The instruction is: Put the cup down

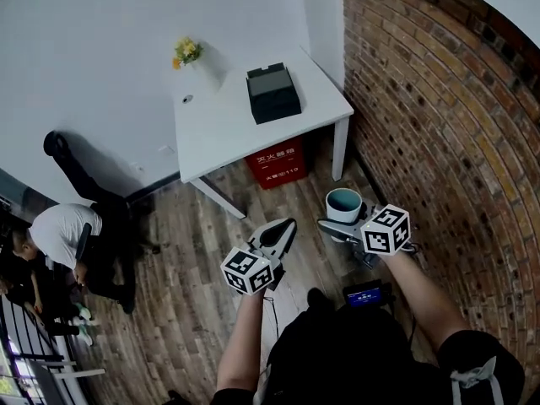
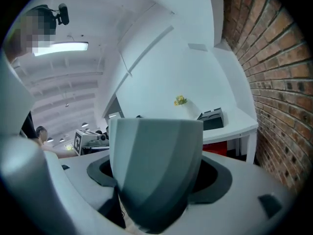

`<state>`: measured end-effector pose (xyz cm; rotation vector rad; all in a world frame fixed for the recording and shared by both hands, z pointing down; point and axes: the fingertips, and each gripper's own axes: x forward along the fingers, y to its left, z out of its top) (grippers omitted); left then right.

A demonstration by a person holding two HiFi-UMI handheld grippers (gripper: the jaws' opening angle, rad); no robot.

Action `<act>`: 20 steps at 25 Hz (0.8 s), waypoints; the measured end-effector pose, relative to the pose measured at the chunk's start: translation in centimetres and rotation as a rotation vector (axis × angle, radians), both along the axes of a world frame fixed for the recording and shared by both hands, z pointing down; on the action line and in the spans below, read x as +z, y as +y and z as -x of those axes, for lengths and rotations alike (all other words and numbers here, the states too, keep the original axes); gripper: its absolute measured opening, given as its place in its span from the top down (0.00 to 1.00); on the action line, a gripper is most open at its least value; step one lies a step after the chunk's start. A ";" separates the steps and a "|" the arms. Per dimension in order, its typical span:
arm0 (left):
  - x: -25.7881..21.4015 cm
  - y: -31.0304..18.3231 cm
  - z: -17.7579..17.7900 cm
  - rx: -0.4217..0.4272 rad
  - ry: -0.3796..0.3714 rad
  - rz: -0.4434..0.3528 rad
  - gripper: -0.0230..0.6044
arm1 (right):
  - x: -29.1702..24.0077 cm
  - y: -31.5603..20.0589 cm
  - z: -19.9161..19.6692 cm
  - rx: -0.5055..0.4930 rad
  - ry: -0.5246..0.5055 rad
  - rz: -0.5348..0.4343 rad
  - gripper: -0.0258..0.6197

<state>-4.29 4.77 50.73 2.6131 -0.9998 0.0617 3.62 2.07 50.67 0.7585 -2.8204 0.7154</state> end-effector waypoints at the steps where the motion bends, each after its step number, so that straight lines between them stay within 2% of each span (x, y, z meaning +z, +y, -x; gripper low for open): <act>1: 0.1 -1.0 0.6 0.002 0.001 0.003 0.93 | 0.0 -0.9 0.7 -0.003 0.003 0.001 0.36; 11: 1.9 -10.4 3.5 -0.001 0.018 0.030 0.93 | 1.7 -10.5 3.8 -0.018 0.012 0.019 0.37; 20: 2.2 -23.6 5.2 -0.070 0.008 0.021 0.93 | 1.7 -25.1 6.5 -0.097 -0.029 0.009 0.37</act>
